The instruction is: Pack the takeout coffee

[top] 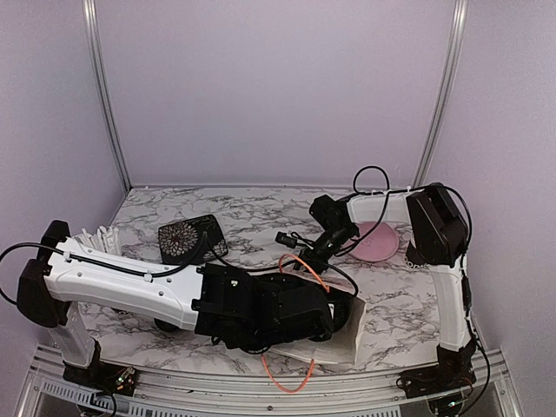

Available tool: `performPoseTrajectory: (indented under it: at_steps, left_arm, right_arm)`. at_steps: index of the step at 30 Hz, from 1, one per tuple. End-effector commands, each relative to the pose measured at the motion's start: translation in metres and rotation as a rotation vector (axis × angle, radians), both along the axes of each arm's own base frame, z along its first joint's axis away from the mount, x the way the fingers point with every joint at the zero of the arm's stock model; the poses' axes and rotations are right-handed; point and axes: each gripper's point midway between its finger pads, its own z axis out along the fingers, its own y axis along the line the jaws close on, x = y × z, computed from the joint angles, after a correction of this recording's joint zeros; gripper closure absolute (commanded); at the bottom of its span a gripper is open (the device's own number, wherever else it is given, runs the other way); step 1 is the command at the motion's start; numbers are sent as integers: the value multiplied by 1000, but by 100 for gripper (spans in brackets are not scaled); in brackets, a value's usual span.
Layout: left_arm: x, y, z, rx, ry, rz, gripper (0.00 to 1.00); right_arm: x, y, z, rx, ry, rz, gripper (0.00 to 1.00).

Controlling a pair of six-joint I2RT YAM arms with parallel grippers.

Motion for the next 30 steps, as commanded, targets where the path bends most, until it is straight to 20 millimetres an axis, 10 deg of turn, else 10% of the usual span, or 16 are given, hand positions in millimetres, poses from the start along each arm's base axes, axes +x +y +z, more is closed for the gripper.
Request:
performPoseTrajectory:
  at_steps: [1, 30]
  left_arm:
    - [9, -2, 11, -56, 0, -11, 54]
    - [19, 5, -19, -10, 17, -2, 57]
  right_arm:
    - [-3, 7, 5, 36, 20, 26, 61]
    - [-18, 16, 6, 59, 51, 79, 62]
